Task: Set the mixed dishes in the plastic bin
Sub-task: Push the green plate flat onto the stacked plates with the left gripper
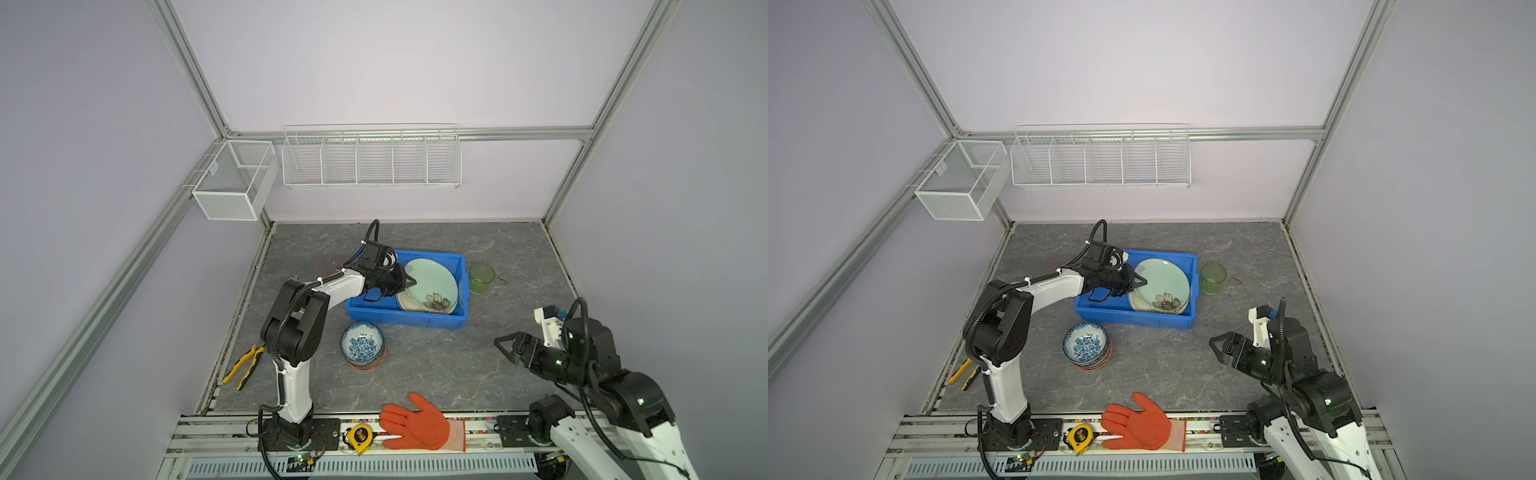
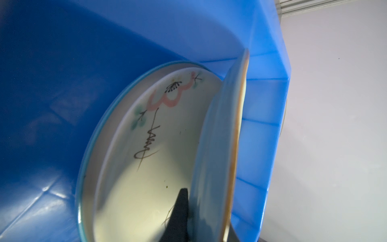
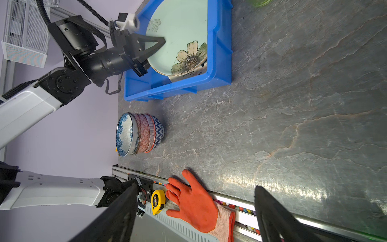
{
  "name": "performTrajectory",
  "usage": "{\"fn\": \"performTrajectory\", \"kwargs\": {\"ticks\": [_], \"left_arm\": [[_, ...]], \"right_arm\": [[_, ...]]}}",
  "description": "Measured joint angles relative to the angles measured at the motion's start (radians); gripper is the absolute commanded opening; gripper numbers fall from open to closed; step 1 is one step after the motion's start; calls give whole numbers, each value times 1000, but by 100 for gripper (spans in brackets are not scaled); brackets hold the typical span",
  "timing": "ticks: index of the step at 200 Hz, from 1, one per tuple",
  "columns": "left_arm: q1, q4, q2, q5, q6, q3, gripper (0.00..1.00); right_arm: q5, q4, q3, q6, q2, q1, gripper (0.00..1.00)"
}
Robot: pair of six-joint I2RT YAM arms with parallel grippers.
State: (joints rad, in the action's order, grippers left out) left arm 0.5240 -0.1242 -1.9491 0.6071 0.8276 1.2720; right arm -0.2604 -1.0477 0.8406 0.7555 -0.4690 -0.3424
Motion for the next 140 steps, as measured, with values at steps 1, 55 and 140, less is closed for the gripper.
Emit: {"fn": "performTrajectory", "kwargs": {"ticks": [1,55,140], "left_arm": [[0,0,0,0,0,0,0],[0,5,-3,0,-3,0,5],[0,8,-4,3,-28,0,21]], "right_arm": [[0,0,0,0,0,0,88],[2,-3,-3,0,0,0,88],[2,-3,-17,0,0,0,88]]}}
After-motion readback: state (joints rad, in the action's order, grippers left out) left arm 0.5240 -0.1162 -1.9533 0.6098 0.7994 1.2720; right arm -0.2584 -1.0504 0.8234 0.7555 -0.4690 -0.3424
